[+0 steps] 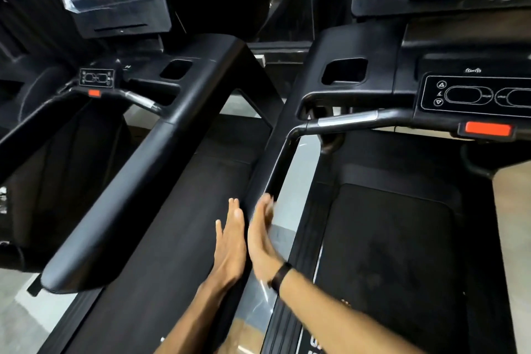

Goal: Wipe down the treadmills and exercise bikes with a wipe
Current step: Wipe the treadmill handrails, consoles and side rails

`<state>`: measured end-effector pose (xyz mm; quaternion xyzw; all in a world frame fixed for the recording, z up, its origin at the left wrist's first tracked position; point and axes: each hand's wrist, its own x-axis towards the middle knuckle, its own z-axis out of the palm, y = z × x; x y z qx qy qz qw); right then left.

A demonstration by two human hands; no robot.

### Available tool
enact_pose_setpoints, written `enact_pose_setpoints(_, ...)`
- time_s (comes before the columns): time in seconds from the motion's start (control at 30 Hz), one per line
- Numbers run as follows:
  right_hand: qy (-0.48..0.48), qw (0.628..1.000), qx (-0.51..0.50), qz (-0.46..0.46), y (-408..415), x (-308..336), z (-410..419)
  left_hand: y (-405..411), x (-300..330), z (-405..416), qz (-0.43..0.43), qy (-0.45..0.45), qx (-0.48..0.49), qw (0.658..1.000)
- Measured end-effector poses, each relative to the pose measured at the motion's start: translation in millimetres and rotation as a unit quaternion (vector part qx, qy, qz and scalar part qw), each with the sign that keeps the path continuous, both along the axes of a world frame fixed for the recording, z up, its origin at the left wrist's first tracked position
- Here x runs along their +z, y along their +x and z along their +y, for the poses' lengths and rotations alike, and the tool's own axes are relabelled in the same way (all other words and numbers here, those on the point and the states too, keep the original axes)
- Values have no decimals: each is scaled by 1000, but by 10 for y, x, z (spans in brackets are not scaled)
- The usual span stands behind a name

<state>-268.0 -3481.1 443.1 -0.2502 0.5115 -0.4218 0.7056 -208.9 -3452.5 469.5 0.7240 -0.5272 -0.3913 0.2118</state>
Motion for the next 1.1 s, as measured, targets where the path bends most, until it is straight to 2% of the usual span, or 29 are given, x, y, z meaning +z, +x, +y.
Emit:
enact_pose_setpoints(0.1,-42,997,-64,2,-323,184,-743,-98,-11,-224,-2,-6,10,1000)
enact_pose_setpoints(0.2,18,1000,-13,-3,-537,-5,-1118,-254,87,-392,-12,9,16,1000)
enact_pose_setpoints(0.3,73,993,90,-29,-530,-246,-724,-285,69,-466,-52,-11,-3,999)
enact_pose_setpoints(0.4,8,987,159,-29,-496,-213,-371,-297,39,-466,-73,2,-10,997)
enact_pose_setpoints(0.47,-44,994,102,-14,-515,-51,-573,-305,89,-448,-84,-8,-10,996)
enact_pose_setpoints(0.57,-36,999,23,12,-674,35,-1204,-287,27,-470,-113,-17,-12,993)
enact_pose_setpoints(0.67,10,997,73,0,-824,-382,-1534,-187,-153,-443,-163,-50,-43,984)
enact_pose_setpoints(0.73,14,992,124,-21,-831,-524,-1275,-187,-157,-453,-158,-50,-23,986)
enact_pose_setpoints(0.8,4,989,146,-17,-748,-362,-854,-216,-135,-453,-136,-41,-15,990)
enact_pose_setpoints(0.83,-20,990,142,-9,-706,-279,-685,-223,-129,-448,-135,-41,-18,990)
enact_pose_setpoints(0.9,-88,994,71,7,-643,-180,-669,-213,-150,-450,-136,-40,-20,990)
enact_pose_setpoints(1.0,-104,994,-9,37,-655,-60,-1245,-212,-146,-464,-138,-39,-13,990)
enact_pose_setpoints(1.1,-22,1000,-6,14,-722,-373,-1597,-239,-118,-456,-138,-42,-3,989)
